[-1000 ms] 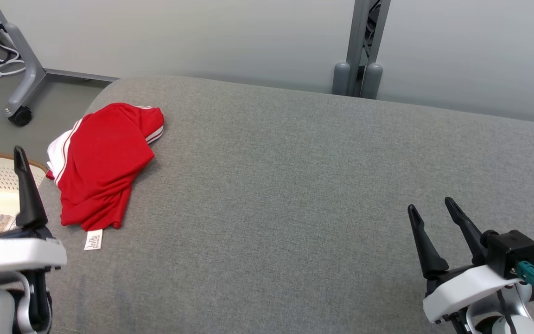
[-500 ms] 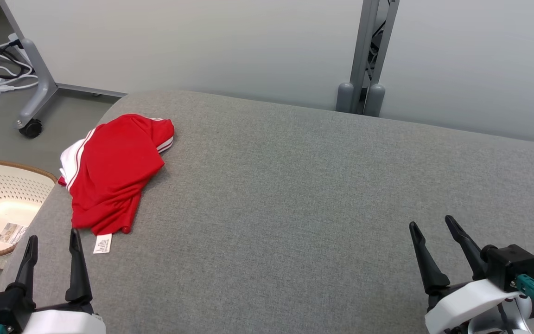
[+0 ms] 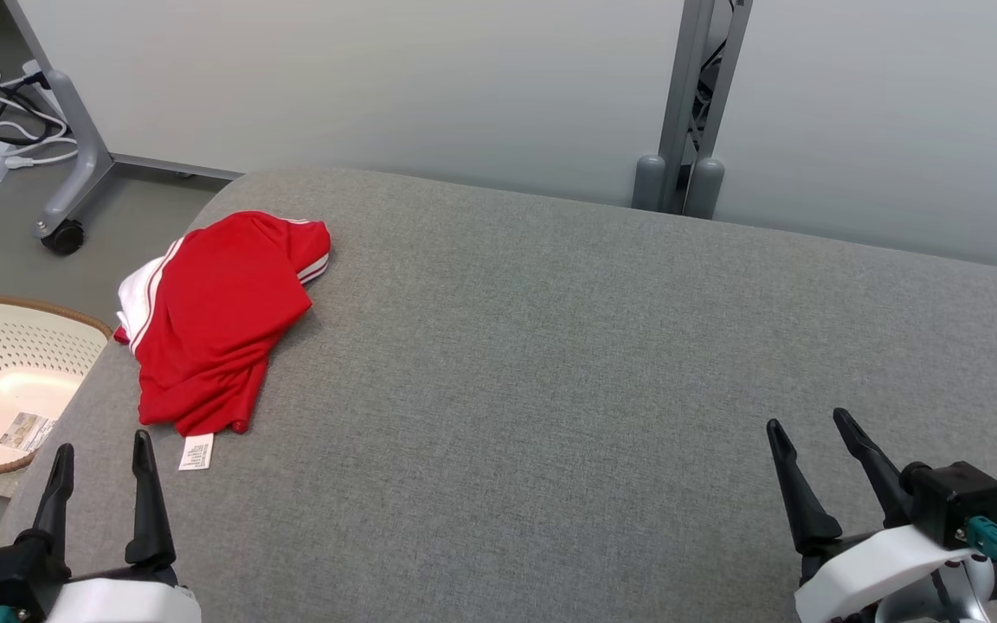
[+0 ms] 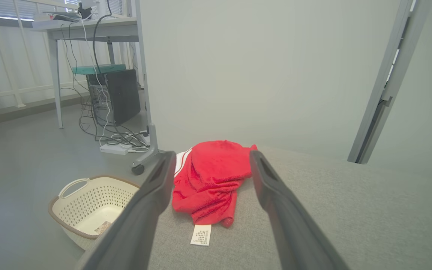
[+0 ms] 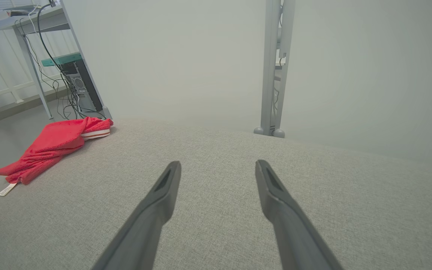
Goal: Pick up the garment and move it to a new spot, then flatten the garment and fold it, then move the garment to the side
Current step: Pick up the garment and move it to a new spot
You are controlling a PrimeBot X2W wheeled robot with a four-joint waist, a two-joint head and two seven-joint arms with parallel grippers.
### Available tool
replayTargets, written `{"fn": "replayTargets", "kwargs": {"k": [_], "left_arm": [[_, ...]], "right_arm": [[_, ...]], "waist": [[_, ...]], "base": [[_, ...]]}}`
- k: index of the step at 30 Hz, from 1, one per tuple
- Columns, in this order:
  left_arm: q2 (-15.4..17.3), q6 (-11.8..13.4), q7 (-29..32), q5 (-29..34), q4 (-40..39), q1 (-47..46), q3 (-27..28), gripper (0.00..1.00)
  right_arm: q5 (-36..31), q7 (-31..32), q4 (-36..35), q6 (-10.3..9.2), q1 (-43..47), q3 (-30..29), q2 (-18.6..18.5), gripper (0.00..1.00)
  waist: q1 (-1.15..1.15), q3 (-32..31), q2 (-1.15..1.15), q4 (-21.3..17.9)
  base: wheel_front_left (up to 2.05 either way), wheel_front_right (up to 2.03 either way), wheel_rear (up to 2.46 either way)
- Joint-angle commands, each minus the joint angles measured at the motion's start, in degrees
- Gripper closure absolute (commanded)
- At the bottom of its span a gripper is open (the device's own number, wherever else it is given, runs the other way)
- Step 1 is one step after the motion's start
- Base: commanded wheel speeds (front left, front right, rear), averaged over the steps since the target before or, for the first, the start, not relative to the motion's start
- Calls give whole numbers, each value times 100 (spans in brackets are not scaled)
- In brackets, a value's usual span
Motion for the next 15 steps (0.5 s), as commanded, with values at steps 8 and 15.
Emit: {"fn": "replayTargets", "kwargs": {"k": [8, 15], "left_arm": [[101, 233, 299, -16, -694, -683, 125, 0], [513, 263, 848, -49, -957, -2188, 284, 0]], "right_arm": [[-25, 23, -85, -2, -60, -54, -30, 0], [-150, 97, -230, -2, -272, 28, -31, 0]], "waist": [[0, 129, 0, 67], [0, 498, 0, 1]], "base": [[0, 0, 0], [0, 0, 0]]}}
